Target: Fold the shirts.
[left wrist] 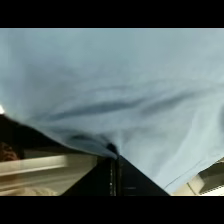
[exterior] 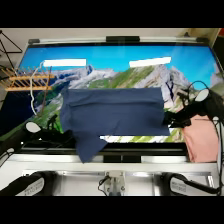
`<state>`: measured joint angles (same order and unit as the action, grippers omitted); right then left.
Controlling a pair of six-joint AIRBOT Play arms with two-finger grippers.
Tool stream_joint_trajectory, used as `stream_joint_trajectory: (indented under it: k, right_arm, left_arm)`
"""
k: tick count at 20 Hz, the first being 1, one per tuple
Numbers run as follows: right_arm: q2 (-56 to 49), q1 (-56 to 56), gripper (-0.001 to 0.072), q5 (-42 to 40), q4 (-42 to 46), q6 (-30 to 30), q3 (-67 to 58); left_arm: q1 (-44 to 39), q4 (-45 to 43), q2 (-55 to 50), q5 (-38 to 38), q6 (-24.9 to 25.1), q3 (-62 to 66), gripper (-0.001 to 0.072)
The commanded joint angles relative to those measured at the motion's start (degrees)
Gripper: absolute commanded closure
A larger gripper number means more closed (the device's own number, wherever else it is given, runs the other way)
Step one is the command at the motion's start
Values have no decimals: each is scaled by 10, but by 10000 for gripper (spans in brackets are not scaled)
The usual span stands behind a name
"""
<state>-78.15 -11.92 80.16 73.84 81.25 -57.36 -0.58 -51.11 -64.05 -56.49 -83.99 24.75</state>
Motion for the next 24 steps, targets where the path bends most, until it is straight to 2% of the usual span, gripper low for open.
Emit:
stream_joint_trajectory:
  k: [1, 4, 6, 14, 15, 16, 17, 20, 22, 24]
  right_arm:
    - [0, -1, 201, -36, 20, 6, 42]
    - [0, 0, 202, -45, 92, 23, 44]
    - [-3, 0, 201, -52, 111, 41, 44]
    - [-76, 0, 208, -84, 21, 51, 44]
    - [-77, 2, 325, -85, 15, 51, 44]
    - [-77, 6, 548, -84, 12, 51, 44]
    - [-77, 11, 642, -78, 9, 46, 43]
    - [-61, 10, 642, -66, 10, 4, 16]
    - [-43, 10, 643, -74, 12, 18, -34]
    - [-48, 11, 643, -88, 11, 30, -98]
  left_arm:
    - [2, -7, -4, 16, -5, -2, 678]
    - [3, -9, -4, 3, 4, -2, 679]
    - [3, -9, -4, 4, 4, -2, 679]
    - [3, -9, -4, 17, 14, -2, 679]
    - [3, -9, -4, 18, 14, -2, 678]
    - [3, -9, -4, 19, 15, 1, 679]
    - [3, -9, -4, 18, 19, 9, 679]
    - [14, -30, 0, -13, 45, 80, 680]
    - [37, -56, -1, -44, 47, 153, 680]
    - [63, -65, -11, -40, 47, 226, 680]
